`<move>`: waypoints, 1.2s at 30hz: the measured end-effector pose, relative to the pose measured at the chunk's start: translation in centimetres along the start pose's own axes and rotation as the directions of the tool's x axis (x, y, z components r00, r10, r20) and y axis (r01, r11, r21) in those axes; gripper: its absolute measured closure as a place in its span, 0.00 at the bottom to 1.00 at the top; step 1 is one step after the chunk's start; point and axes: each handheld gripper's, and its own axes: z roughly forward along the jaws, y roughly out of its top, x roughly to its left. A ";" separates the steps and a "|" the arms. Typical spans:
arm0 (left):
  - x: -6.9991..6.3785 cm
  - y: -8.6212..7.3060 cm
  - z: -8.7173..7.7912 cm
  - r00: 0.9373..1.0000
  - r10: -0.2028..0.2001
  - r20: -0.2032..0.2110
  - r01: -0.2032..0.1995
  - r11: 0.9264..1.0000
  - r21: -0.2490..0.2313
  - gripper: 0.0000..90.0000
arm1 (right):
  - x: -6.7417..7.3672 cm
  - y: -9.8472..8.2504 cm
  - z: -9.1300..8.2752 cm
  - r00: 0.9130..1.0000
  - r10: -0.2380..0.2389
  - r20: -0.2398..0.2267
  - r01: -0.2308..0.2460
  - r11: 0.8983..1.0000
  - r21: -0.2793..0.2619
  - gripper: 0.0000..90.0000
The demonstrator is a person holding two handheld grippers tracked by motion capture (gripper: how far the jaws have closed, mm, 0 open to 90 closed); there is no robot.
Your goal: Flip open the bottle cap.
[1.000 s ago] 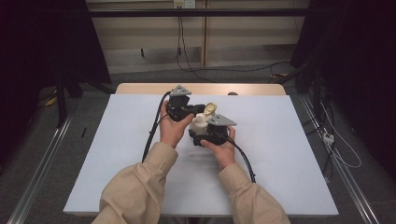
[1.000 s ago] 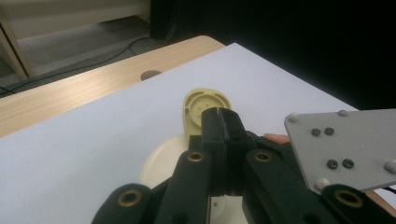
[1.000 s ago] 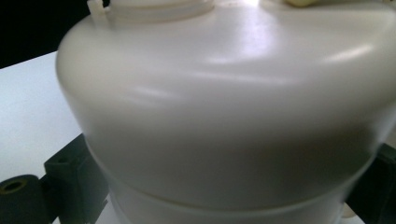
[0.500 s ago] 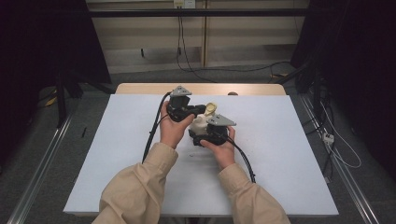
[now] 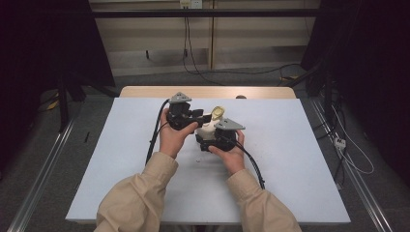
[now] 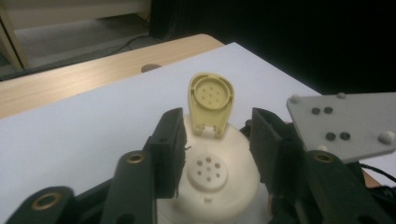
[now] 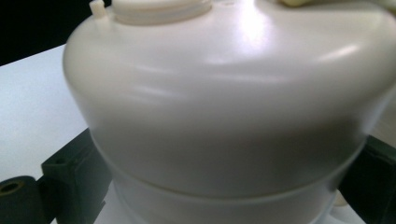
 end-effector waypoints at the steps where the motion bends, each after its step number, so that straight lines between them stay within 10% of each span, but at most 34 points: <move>1: 0.1 -0.1 -0.2 1.000 -0.006 -0.001 0.006 1.000 -0.002 0.52 | 0.0 0.0 -0.1 1.000 0.005 0.000 -0.005 1.000 0.006 0.04; 14: 0.8 -2.5 -3.0 1.000 -0.003 -0.019 0.003 1.000 0.001 0.24 | 0.0 0.0 -1.5 1.000 0.018 -0.013 -0.017 0.999 0.042 0.06; 36: 2.9 -8.2 -6.5 0.999 -0.025 -0.043 0.026 0.999 0.028 0.16 | -0.1 -0.8 -5.3 0.999 -0.006 -0.047 0.008 0.999 0.049 0.07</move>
